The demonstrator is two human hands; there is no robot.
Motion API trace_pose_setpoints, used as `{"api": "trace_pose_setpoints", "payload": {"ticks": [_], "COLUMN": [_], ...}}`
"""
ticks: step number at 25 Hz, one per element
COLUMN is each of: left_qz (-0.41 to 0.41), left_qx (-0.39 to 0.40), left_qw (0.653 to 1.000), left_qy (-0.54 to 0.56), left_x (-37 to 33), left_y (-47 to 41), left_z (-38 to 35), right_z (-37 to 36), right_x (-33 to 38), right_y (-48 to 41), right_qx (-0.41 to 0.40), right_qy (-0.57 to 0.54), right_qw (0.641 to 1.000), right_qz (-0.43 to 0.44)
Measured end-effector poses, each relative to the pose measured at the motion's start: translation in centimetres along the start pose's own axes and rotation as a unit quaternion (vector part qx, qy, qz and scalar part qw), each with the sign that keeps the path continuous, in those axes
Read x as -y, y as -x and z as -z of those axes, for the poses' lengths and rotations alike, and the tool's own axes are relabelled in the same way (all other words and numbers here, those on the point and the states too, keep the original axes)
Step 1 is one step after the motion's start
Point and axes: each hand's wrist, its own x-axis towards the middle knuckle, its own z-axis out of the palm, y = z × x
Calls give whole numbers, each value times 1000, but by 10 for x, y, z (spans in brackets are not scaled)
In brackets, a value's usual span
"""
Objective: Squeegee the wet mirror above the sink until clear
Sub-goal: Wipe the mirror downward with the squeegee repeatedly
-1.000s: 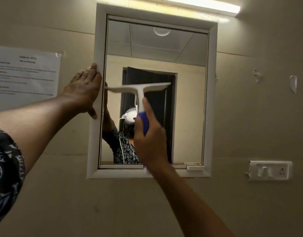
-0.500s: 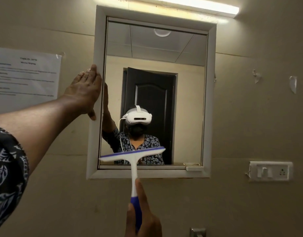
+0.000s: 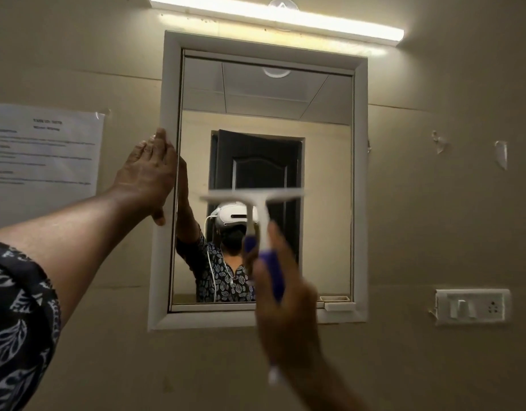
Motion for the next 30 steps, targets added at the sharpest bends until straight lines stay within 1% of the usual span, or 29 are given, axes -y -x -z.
{"api": "trace_pose_setpoints", "payload": {"ticks": [1,3,6,10,14,18,21,24,27,30], "left_qz": [4,10,16,18,18,20,17,16,17,21], "left_qx": [3,13,28,32,21,18,4,3,4,10], "left_qw": [1000,1000,999,999,1000,1000,1000,1000,1000,1000], "left_qy": [-3,-8,-14,-14,-1,-5,12,13,9,10], "left_x": [-1,-3,-4,-4,-2,-2,-1,-2,-3,-3], "left_y": [0,0,1,1,1,2,3,5,4,4], "left_z": [1,2,5,5,3,2,3,3,4,5], "right_z": [9,20,24,28,27,32,32,35,38,41], "right_x": [5,14,22,17,18,14,0,-19,-31,-37], "right_y": [-38,-113,-190,-235,-246,-217,-151,-70,0,46], "right_qx": [-12,-49,-94,-116,-108,-87,-64,-13,28,53], "right_qy": [-12,4,-4,18,33,37,19,-18,4,10], "right_qw": [1000,998,995,992,993,995,998,998,994,984], "right_qz": [17,44,30,50,36,30,6,-56,-108,-171]}}
